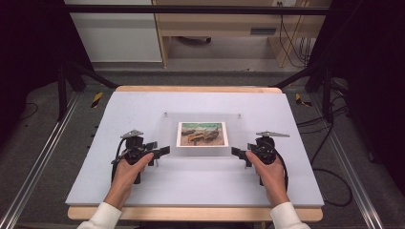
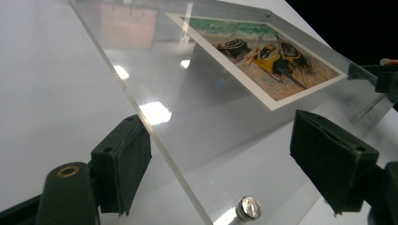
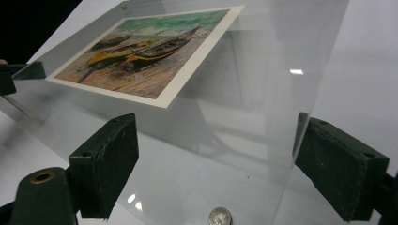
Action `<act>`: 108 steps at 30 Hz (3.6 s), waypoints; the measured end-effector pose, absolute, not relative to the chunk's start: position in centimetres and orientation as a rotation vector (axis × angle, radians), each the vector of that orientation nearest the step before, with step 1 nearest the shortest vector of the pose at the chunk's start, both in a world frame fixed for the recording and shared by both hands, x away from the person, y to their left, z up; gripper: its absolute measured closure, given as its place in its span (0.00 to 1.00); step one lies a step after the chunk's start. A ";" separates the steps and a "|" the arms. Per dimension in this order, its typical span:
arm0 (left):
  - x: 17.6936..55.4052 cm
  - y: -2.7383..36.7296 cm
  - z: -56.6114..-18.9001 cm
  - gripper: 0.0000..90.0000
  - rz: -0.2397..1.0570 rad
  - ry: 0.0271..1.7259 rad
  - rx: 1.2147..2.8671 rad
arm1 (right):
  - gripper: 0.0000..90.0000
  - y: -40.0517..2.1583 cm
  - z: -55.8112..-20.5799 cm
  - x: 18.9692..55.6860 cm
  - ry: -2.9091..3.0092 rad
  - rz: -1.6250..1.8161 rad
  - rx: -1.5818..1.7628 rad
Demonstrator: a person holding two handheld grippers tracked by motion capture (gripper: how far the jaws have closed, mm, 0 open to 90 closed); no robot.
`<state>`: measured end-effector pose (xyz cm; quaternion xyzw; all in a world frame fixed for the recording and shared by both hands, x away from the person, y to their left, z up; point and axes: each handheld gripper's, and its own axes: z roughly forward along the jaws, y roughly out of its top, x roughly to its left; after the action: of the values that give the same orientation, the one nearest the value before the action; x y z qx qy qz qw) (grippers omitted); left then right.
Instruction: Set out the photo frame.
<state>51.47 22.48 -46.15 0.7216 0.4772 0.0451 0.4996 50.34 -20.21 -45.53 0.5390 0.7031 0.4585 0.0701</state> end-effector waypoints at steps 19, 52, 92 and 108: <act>48.8 22.6 -45.7 0.32 0.250 1.111 1.733 | 0.18 -19.5 -45.0 48.2 2.088 1.335 1.463; 44.8 22.7 -44.9 0.51 0.374 1.087 1.796 | 0.44 -19.8 -44.3 43.6 2.053 1.231 1.374; 42.5 23.0 -44.9 0.66 0.418 1.094 1.823 | 0.63 -19.9 -44.5 40.9 2.028 1.154 1.346; 42.5 23.0 -45.0 0.66 0.414 1.094 1.817 | 0.65 -20.1 -44.6 40.9 2.023 1.175 1.361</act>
<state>42.47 23.04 -44.97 0.7418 0.4466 0.1688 0.4709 40.90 -20.09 -44.59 0.4909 0.7298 0.4240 0.2160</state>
